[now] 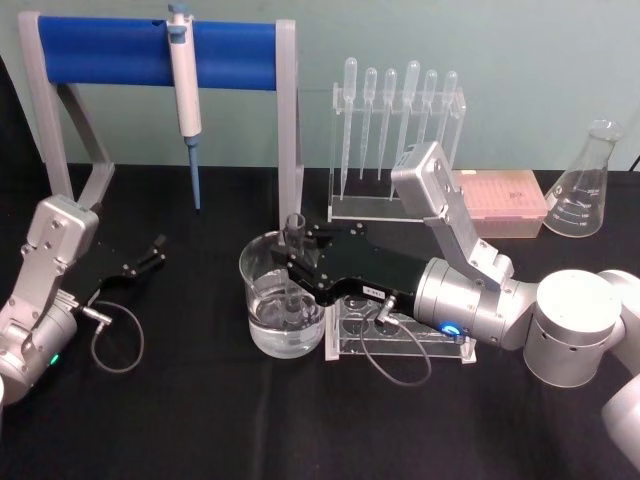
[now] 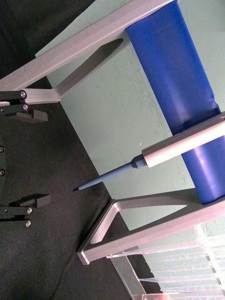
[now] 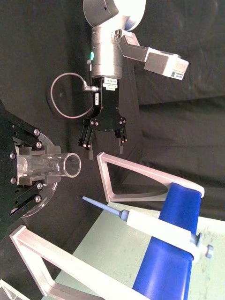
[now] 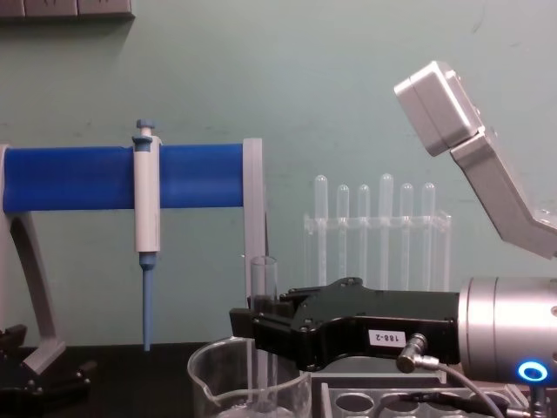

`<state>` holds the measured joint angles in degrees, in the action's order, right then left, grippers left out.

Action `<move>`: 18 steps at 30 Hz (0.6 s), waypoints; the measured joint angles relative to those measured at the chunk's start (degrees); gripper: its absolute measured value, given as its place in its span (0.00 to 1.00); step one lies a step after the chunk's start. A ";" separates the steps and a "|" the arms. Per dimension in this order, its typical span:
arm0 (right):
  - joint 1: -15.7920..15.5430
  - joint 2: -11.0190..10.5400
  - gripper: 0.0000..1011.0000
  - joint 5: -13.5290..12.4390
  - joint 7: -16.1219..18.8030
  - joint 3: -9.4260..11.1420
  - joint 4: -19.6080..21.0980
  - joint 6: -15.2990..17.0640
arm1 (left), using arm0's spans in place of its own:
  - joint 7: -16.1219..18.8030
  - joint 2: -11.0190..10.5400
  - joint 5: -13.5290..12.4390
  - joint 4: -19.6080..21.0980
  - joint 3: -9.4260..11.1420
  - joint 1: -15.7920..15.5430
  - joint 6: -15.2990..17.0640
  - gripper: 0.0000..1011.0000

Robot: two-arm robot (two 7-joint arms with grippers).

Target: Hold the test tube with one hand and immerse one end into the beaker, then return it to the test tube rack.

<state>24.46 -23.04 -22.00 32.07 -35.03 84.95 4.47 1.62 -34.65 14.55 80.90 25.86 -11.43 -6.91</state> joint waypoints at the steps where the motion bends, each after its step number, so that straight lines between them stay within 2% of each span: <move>1: 0.00 0.00 0.22 0.00 0.00 0.00 0.00 0.00 | 0.00 0.00 0.00 0.00 0.00 0.00 0.00 0.99; 8: 0.00 0.05 0.22 -0.09 0.03 0.19 0.00 -0.01 | 0.00 0.00 0.00 0.00 0.00 0.00 0.00 0.99; 18: 0.56 -0.35 0.22 -2.55 0.32 1.99 2.76 2.08 | 0.00 0.00 -0.01 0.00 0.00 0.00 0.00 0.99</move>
<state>25.01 -23.39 -24.55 32.38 -33.05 87.70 6.55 1.62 -34.64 14.55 80.90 25.86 -11.43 -6.91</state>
